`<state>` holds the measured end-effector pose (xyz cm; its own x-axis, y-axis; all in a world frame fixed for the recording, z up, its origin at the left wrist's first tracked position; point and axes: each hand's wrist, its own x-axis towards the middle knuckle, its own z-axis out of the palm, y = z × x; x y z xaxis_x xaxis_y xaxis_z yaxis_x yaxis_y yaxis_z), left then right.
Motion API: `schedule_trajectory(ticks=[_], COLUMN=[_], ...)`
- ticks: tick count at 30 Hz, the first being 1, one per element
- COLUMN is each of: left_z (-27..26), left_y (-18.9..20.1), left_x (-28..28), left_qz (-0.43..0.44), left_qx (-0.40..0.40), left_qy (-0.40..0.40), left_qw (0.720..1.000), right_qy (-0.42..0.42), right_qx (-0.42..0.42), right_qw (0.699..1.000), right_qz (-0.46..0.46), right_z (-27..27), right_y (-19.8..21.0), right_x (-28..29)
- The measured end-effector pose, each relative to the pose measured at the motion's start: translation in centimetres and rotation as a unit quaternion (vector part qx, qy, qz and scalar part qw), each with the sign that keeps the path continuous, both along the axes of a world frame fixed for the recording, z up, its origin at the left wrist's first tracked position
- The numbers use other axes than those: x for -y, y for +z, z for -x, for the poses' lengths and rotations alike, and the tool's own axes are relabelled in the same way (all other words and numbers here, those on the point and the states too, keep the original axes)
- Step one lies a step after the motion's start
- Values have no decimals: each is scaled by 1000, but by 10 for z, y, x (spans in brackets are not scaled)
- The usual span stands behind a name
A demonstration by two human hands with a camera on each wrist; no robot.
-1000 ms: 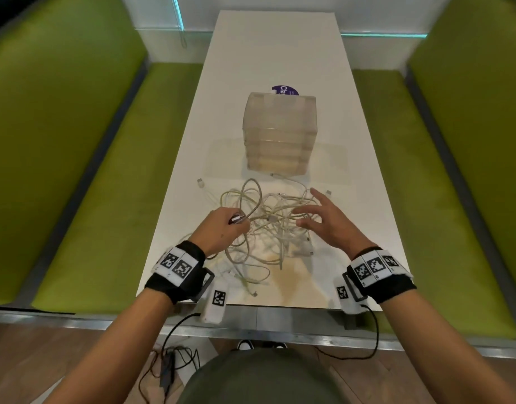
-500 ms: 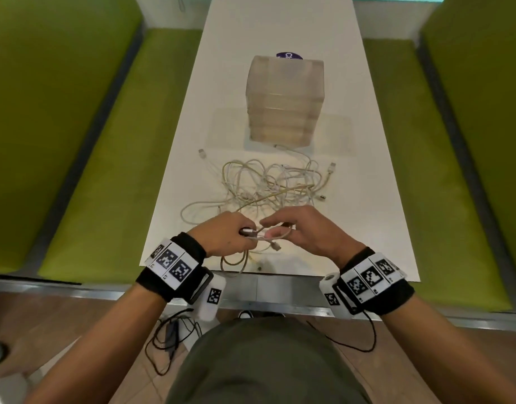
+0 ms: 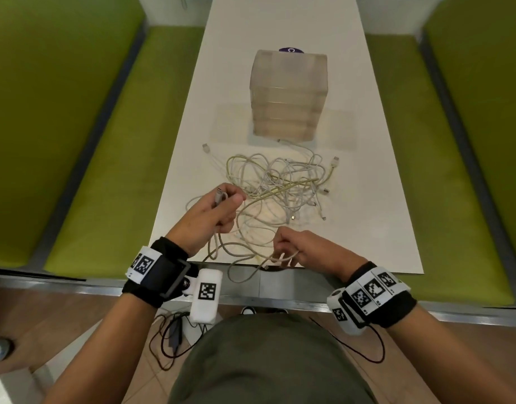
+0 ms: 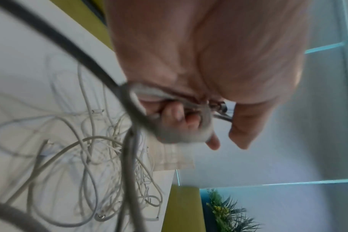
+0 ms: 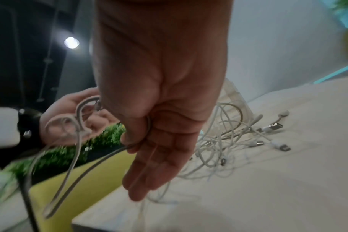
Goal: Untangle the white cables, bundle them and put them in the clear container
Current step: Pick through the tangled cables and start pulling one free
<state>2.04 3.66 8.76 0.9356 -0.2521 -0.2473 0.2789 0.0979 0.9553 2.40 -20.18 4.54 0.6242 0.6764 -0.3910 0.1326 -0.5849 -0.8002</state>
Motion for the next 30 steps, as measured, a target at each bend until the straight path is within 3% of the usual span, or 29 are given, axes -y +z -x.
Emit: schedule_trajectory(ticks=[4, 7, 10, 16, 22, 25, 30], left_z=[5, 11, 19, 28, 24, 24, 27], left_y=[-7, -14, -18, -20, -21, -23, -27], left_x=[2, 5, 8, 14, 13, 10, 8], left_qz=[-25, -57, -58, 14, 26, -1, -54], left_qx=[7, -12, -22, -45, -83, -87, -75], left_qy=[72, 109, 94, 90, 131, 135, 108], left_qw=[997, 992, 994, 995, 987, 987, 990], right_qy=[99, 144, 225, 177, 231, 235, 242], right_qx=[91, 58, 14, 5, -49, -22, 108], right_qw=[983, 976, 951, 969, 951, 952, 934], right_qz=[123, 151, 213, 170, 201, 196, 240], right_z=[11, 23, 26, 11, 9, 3, 0], right_y=[-16, -24, -26, -20, -17, -18, -25], right_x=[-6, -11, -12, -14, -14, -16, -37])
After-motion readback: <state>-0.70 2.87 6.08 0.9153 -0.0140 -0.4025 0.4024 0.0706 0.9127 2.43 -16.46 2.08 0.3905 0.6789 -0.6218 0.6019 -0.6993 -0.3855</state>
